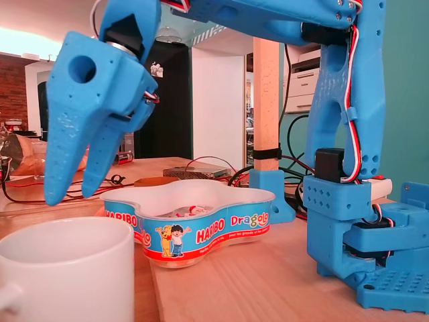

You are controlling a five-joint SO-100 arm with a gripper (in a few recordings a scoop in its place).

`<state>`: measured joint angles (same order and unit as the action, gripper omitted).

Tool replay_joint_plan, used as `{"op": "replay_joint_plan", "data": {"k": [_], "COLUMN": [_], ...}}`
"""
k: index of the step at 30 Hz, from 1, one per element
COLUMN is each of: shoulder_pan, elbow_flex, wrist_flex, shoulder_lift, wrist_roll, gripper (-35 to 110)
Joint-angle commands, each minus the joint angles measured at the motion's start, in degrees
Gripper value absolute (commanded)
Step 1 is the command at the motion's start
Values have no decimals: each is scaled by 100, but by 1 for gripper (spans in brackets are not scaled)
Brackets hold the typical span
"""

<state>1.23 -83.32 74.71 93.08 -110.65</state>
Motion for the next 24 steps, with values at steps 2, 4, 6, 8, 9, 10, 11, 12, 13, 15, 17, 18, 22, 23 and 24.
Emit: {"op": "replay_joint_plan", "data": {"k": [2,4,6,8,9,10,11,12,13,15,17,18,22,23,24], "shoulder_pan": [176,369,686,1028,1230,1415,1564,1714,1846,1986,1995,1995,1749,1547,1336], "elbow_flex": [220,272,264,264,211,158,88,-35,-193,-589,-1099,-1380,-2522,-2777,-3041], "wrist_flex": [123,123,123,123,123,132,158,220,281,387,422,360,26,-220,-545], "shoulder_lift": [202,387,738,1222,1459,1670,1863,2065,2285,2672,3129,3357,4245,4474,4702], "wrist_roll": [-26,-26,-35,-35,-35,-35,18,-9,-26,79,123,202,1178,1547,1969], "gripper": [28,28,29,29,29,29,29,29,29,29,29,29,29,29,29]}}
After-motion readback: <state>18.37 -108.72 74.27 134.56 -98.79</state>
